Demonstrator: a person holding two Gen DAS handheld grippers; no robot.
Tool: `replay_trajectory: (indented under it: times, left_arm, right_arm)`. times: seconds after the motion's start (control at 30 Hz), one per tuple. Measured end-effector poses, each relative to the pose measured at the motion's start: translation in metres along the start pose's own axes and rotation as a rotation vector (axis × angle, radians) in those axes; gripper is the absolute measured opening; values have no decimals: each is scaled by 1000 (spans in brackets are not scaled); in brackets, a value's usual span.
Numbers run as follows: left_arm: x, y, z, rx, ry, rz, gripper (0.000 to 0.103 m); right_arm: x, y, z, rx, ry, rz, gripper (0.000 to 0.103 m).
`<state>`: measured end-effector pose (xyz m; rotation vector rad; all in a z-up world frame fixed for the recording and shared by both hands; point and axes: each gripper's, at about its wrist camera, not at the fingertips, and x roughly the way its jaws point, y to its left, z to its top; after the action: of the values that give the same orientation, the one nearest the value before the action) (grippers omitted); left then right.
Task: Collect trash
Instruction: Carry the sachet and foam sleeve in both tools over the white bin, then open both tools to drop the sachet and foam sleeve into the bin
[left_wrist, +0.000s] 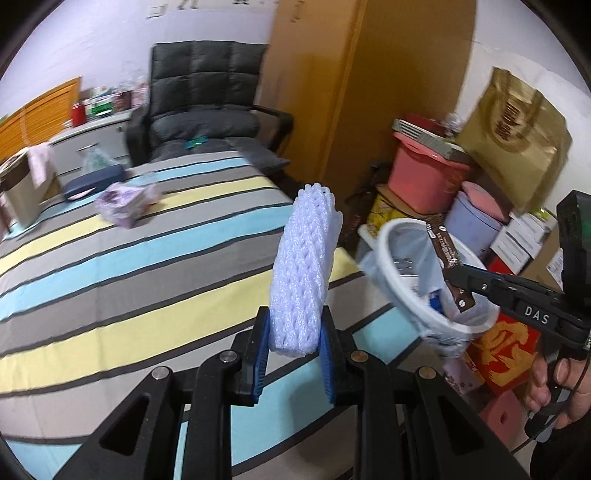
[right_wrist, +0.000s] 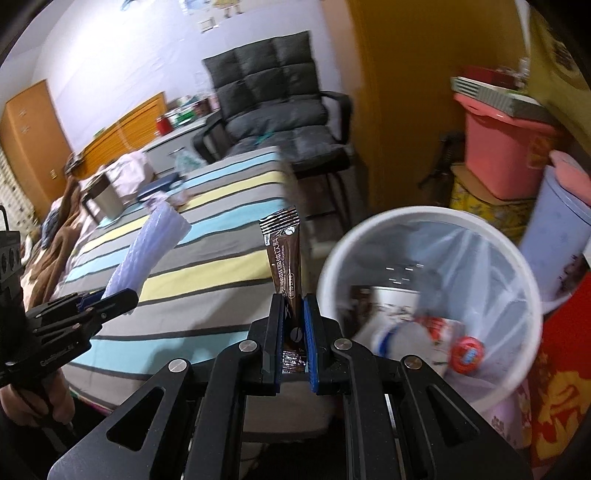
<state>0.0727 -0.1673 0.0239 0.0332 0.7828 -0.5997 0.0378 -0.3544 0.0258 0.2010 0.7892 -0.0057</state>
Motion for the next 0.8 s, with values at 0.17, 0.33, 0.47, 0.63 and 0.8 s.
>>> replay_trajectory:
  times: [0.17,0.33,0.47,0.63,0.8]
  left_arm:
    - [19,-30,11,54,20,-70,26]
    - [38,-61,19,106,49,-133,26]
    - [57,-84,23,144,79,-184,26]
    - [80,-104,27,163,123,-229,26]
    - [98,-117,29,172,145,-258,27]
  right_arm:
    - [-8,-24,-5,48,4,-52,13]
    - [-13,-53,-13,106,17,-108,13]
    - [-16,-67,-17,138,24,-140,13]
    - [-17,-82,-22,172,36,-166,13]
    - [-11,-91,-22,187,51,-171,13]
